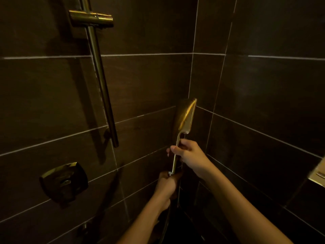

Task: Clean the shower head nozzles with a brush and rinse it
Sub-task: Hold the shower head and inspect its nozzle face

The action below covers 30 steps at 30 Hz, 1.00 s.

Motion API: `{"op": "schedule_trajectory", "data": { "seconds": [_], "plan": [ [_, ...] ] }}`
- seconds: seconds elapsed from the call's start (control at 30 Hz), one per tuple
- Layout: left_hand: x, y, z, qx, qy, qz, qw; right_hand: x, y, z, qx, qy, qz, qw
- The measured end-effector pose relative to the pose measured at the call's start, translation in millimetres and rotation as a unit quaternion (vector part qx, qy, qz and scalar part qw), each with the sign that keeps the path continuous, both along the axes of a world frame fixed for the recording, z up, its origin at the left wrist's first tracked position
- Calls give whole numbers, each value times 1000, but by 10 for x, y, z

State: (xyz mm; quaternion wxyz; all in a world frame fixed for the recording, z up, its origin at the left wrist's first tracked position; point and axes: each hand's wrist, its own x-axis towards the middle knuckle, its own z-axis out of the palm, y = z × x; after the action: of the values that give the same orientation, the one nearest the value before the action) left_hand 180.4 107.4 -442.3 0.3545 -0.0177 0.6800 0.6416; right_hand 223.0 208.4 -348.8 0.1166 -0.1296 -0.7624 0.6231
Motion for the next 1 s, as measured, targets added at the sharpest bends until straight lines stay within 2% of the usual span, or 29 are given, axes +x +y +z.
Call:
{"op": "schedule_trajectory", "data": {
  "seconds": [0.13,0.3,0.33,0.43,0.5,0.57,0.63,0.7,0.77,0.87,1.0],
  "plan": [
    [38,25,-23,27,-5,-10,1000,44,17,60,-84,12,50,995],
    [34,39,-10,35,-4,-7,999,8,-41,62,56,32,-28,997],
    [11,39,-5,34,-11,-9,999,11,-18,54,27,33,-20,999],
    [5,30,45,28,-21,-27,999,29,-23,42,-199,35,45,978],
    [36,43,50,36,-17,-23,999,21,-74,35,-265,40,59,962],
    [66,56,41,38,-3,-11,999,-15,-127,23,-200,33,36,979],
    [68,52,15,31,14,2,999,-42,-161,20,-10,15,-32,999],
    [40,50,-34,18,41,19,999,-70,-155,4,193,2,-112,975],
    [29,42,-62,26,67,37,997,-66,-174,22,263,14,-135,955],
    [35,4,-19,34,62,17,997,-52,-179,76,208,0,-93,974],
    [85,-27,-4,31,30,4,999,-1,-136,93,-3,11,27,1000]
  ]
}}
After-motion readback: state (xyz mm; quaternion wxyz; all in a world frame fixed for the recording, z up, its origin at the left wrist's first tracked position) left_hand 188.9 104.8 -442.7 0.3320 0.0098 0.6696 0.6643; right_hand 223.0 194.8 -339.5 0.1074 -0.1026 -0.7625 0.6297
